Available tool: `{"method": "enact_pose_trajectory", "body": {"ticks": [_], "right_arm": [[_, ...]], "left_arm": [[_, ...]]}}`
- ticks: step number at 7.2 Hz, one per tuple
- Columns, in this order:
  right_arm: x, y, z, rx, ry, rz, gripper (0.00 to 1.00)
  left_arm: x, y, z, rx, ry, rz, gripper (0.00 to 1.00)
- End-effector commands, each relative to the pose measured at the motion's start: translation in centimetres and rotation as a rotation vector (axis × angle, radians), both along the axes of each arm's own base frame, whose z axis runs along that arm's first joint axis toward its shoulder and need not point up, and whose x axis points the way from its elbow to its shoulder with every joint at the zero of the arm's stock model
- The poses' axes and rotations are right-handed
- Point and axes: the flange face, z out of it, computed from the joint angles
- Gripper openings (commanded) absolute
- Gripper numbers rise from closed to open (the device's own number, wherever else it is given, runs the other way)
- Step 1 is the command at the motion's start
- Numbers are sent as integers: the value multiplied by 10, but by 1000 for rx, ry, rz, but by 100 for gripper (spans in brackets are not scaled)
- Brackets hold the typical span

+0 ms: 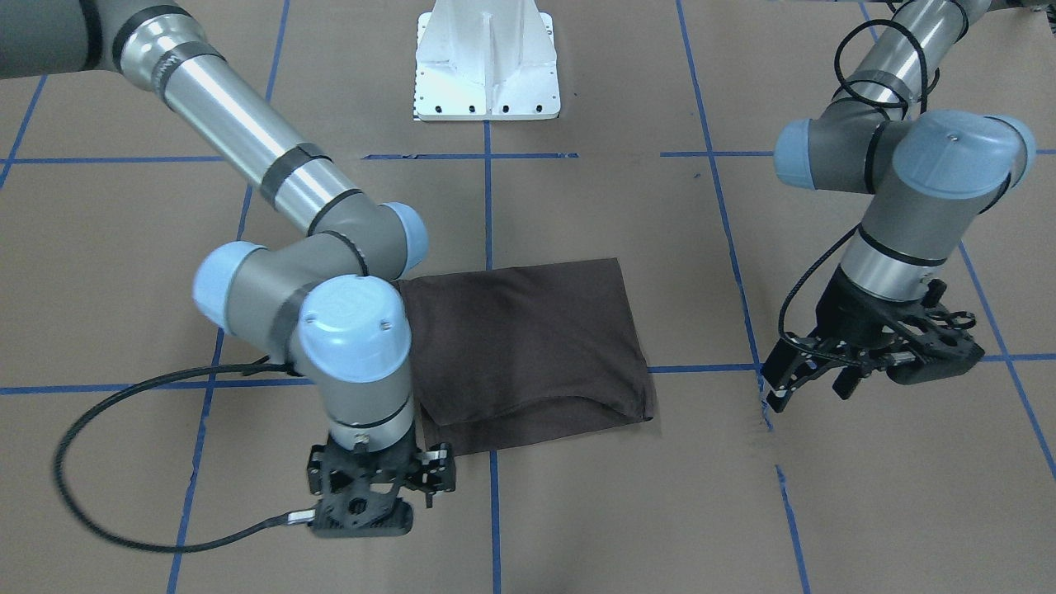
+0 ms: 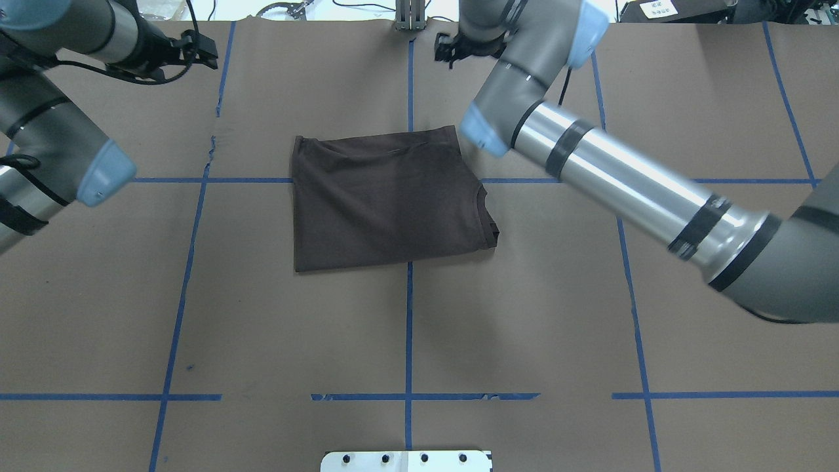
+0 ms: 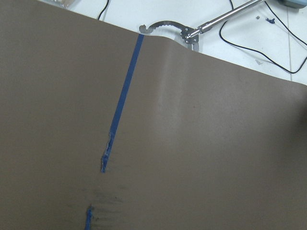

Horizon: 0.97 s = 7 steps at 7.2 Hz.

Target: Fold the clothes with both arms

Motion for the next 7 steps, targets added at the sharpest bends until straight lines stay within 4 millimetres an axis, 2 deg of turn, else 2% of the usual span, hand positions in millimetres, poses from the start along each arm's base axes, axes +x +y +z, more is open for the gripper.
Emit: {"method": "enact_pose_trajectory", "body": {"ticks": [1,2,3,4,5,6,7], "right_arm": [[184,-4,37,-18,81,-153,100],[269,-1,85,-34,49,-204,100],[351,10,150,-41,0,-262,100],[437,29,206,-17,-19,-317,100],[497,46,220,-15,-10,-360,100],[499,72,240,-61,18,-370,100],[499,86,275,-12,42,-366,100]], "left_arm": [[-140,-21,58,137,-208,130,100],[-208,-28,74,132,-317,168,100],[-295,-19,96,172,-460,289,100],[-348,-5,109,163,-459,409,100],[-366,21,102,179,-356,406,100],[-349,66,119,223,-324,428,100],[-346,80,126,327,-351,417,100]]}}
